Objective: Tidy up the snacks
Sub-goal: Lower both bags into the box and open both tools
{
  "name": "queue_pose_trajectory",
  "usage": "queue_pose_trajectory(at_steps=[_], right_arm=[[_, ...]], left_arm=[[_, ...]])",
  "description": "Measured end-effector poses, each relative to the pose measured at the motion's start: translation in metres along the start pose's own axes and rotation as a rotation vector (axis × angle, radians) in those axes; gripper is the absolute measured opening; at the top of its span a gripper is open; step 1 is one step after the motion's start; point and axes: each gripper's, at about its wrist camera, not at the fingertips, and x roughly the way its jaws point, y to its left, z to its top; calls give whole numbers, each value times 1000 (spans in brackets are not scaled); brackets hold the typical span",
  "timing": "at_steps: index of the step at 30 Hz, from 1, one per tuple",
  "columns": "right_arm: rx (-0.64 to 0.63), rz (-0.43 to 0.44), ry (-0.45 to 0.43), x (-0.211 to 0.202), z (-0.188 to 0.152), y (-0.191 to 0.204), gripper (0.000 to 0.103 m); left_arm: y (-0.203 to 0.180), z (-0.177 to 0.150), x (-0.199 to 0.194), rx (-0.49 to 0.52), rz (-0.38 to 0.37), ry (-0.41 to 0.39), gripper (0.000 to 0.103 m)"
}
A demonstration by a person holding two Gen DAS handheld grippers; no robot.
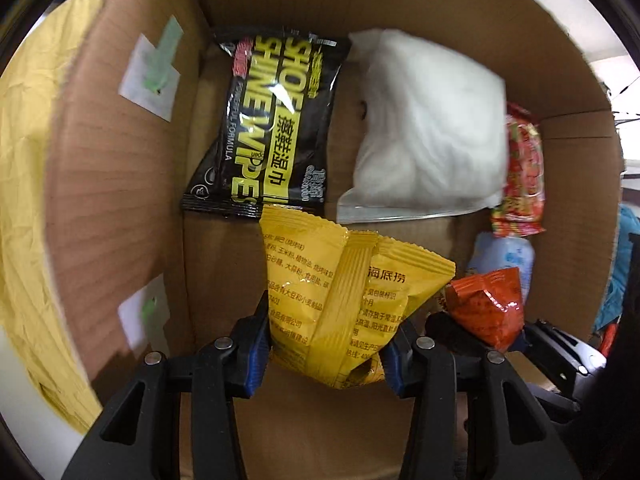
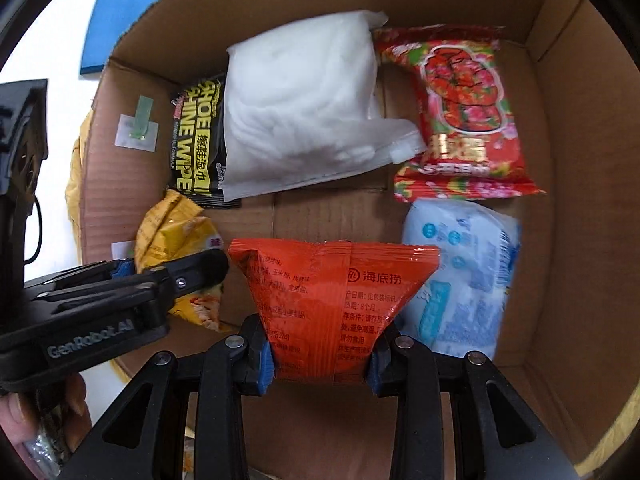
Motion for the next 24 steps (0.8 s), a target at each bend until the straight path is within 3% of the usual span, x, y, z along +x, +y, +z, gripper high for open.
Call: queue_pose_trajectory(at_steps=[5,10,16,24], right_arm=[[-11,-5,27,15,6,5,39],[-21,-24,51,31,10,15,49],[-43,-57,42,33,1,24,51],[-61,-113,-11,5,-12,34,60]], left_arm=[[7,3,12,-25,-29,35,44],[16,3,15,-28,-34,53,46],[15,-6,1,-15,-10,19,46],[0,-27,-44,-5,17,-73,47]])
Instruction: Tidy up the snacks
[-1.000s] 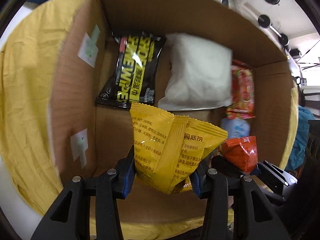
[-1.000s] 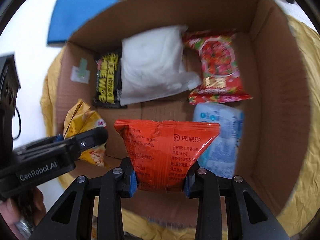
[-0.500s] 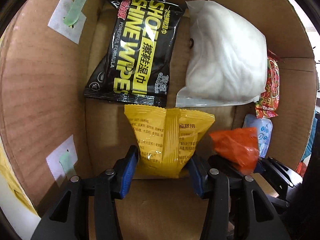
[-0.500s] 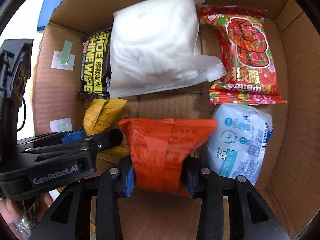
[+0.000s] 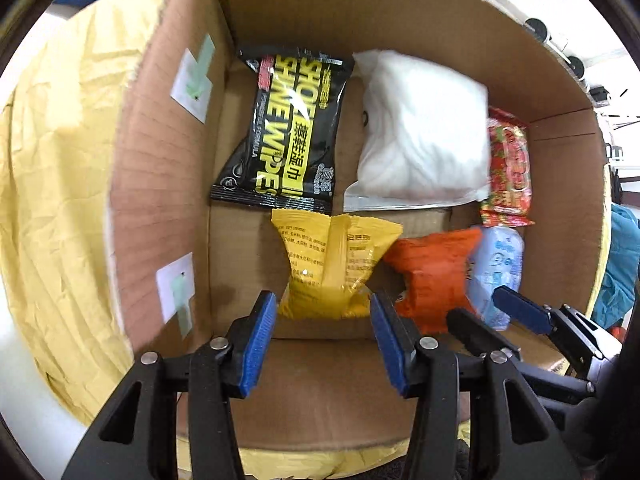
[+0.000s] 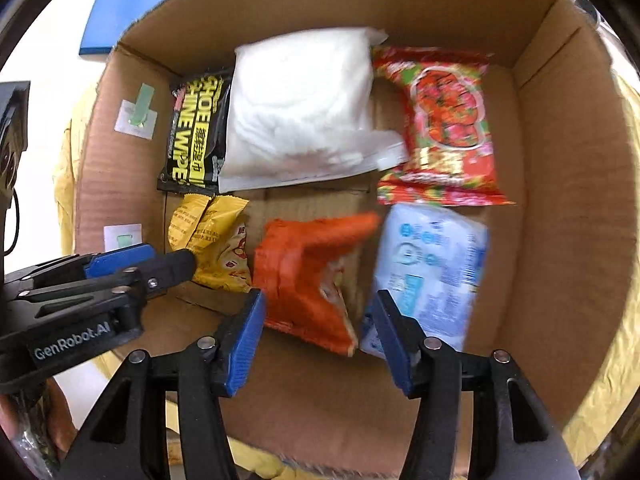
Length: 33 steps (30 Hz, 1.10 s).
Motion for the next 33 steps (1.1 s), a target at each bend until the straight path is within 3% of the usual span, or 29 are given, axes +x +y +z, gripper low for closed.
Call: queue_pose_trajectory(at_steps=[2,7,9,13,16,22,33], right_arm=[[4,-16,-14,-7,-3,-1,62],[8,-57,-54,-24,-11,-4,80],[7,-81,-65,-31,-16,-10,87],[14,-97,-81,-43,-20,-21,98],[20,-105,-95,-63,-26,-30,103],[28,-116,-136,-90,-42,-35,103],[25,-146,-292,-181,-96,-26,103]], left_arm=[[-1,-5,-9,6,2,-23,51],[-4,-19,-36,-2,5,-101,68],[-4,-26,-47,-12,21,-144,91],[2,-32,-65,-11,44,-194,98],[-2,-37,-74,-5,53,-220,100],[-18,-50,-80,3,62,-263,100],[-44,-114,-152,40,67,-419,100]])
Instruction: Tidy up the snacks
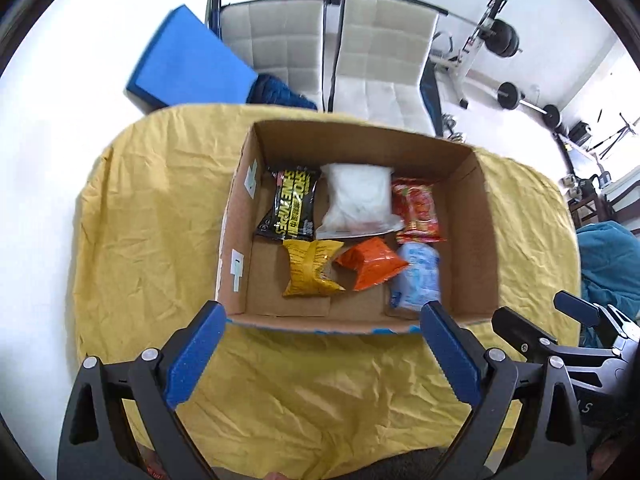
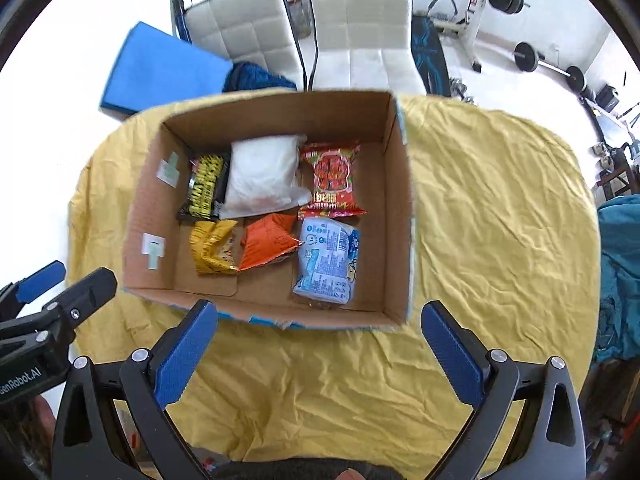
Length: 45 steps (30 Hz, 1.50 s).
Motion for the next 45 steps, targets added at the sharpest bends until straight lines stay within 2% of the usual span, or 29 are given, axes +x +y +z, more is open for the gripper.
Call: queue_pose_trajectory(at_steps=[6,11,15,19,28,45], right_arm=[[7,12,-91,-72,-24,-4,103],[-10,-8,-170,-133,-40,-6,103],[-24,-15,-204,-168,-51,-5,103],[-28,8,-224,-192,-61,-2,103],[-12,-24,-245,-209,-68,-4,103],[-17,-68,-274,-223,-73,-3,103]], left_arm=[[-6,-12,-57,1,-27,-74,100],[-11,-19,-100,21,-5,-139,100],[-16,-27,-130,26,17,-184,101],[-16,-35,-148,11,-9,-217,102],[-18,-48,-166,3,14,-267,102],[-17,-56,-174,-6,23,-263,102]])
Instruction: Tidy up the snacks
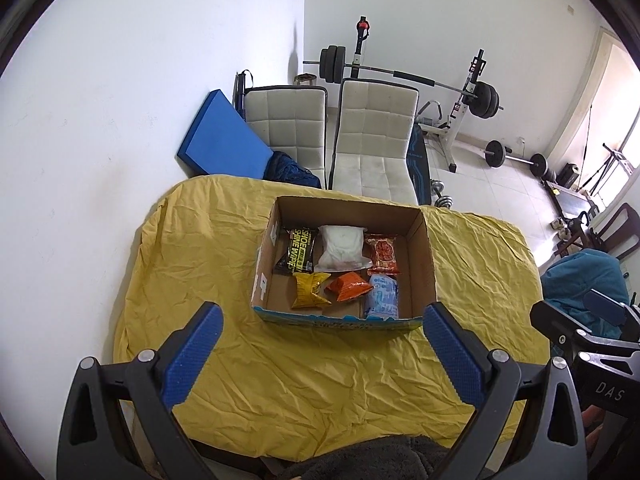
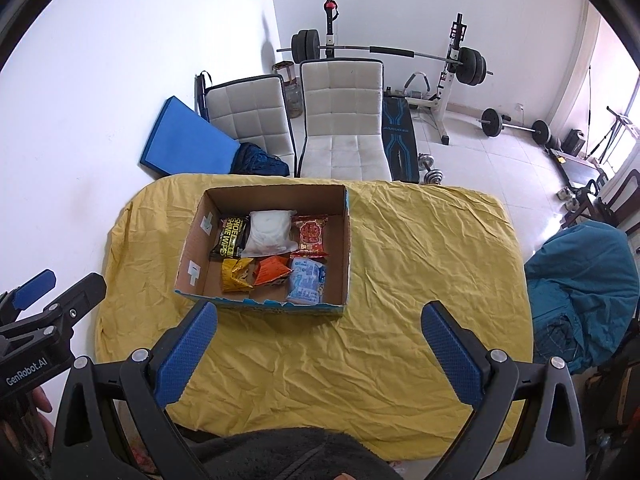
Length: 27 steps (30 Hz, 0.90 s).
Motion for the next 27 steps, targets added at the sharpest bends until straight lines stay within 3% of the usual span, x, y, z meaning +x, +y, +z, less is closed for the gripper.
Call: queue_pose_trajectory(at_steps=[27], right_arm=[[26,-44,-28,-15,-7,-8,103]], left_arm=[[-8,-5,-5,8,-2,3,102]])
